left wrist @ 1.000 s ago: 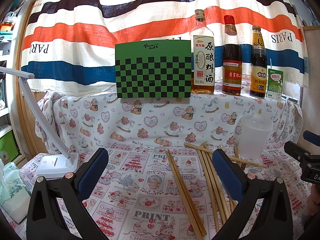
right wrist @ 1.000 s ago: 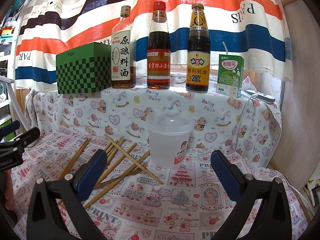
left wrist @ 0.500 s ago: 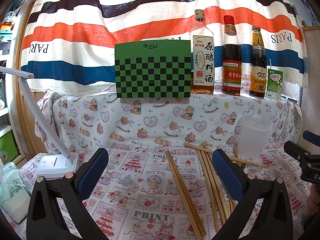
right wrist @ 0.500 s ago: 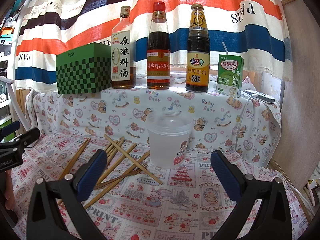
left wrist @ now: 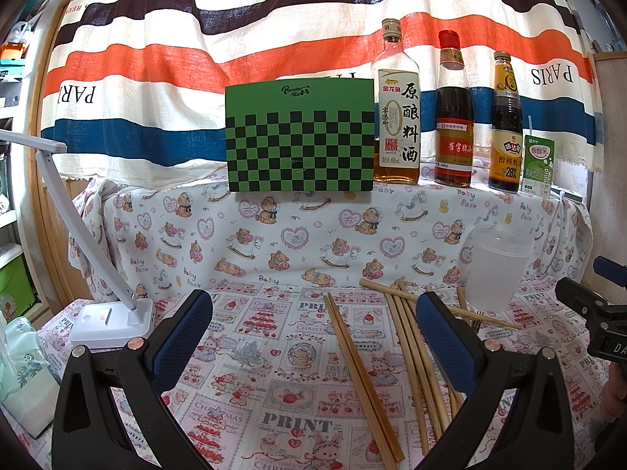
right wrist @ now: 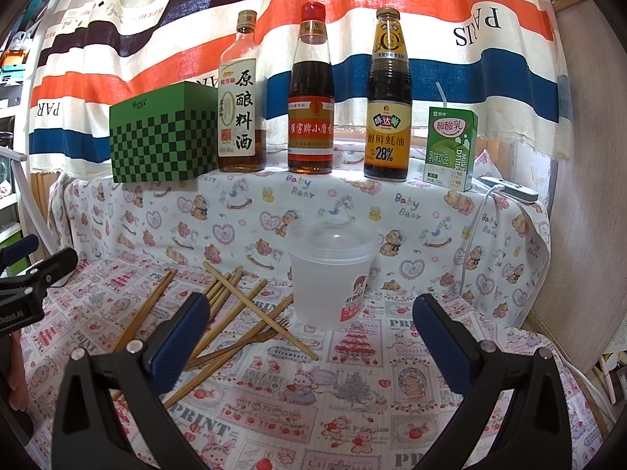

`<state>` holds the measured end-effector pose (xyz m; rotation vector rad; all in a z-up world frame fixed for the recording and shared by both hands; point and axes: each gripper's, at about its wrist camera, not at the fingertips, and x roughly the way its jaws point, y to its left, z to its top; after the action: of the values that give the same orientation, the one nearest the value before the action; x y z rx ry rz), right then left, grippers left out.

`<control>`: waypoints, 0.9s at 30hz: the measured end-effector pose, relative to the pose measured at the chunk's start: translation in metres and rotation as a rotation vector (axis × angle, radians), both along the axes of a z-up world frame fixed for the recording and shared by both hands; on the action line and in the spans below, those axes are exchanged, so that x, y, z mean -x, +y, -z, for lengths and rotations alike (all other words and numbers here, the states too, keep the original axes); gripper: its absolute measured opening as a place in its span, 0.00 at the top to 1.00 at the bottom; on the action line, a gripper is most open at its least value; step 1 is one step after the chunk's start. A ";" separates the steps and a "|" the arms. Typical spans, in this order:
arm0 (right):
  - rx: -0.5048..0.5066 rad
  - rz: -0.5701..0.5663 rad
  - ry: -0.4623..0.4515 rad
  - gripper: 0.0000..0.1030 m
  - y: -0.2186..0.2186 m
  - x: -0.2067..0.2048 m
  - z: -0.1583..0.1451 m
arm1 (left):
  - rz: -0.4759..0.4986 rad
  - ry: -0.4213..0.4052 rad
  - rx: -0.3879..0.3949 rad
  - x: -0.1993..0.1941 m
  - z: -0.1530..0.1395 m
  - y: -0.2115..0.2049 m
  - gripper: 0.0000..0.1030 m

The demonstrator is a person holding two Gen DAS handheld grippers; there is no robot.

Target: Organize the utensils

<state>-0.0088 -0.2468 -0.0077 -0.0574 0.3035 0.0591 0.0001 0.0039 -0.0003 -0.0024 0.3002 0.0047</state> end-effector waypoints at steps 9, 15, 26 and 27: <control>0.003 -0.003 0.006 0.00 0.001 -0.001 0.001 | 0.000 0.000 -0.001 0.000 0.000 0.000 0.00; 0.003 -0.003 0.006 0.00 0.001 -0.001 0.001 | 0.000 0.001 0.000 0.000 0.001 0.000 0.00; -0.003 -0.001 -0.016 0.00 -0.001 0.003 0.000 | -0.024 0.039 -0.004 -0.006 0.003 0.002 0.00; -0.007 -0.009 -0.016 0.00 -0.001 0.003 0.000 | -0.019 0.053 0.000 -0.008 0.004 0.003 0.00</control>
<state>-0.0118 -0.2475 -0.0077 -0.0523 0.2867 0.0684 0.0080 0.0069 -0.0043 -0.0050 0.3533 0.0240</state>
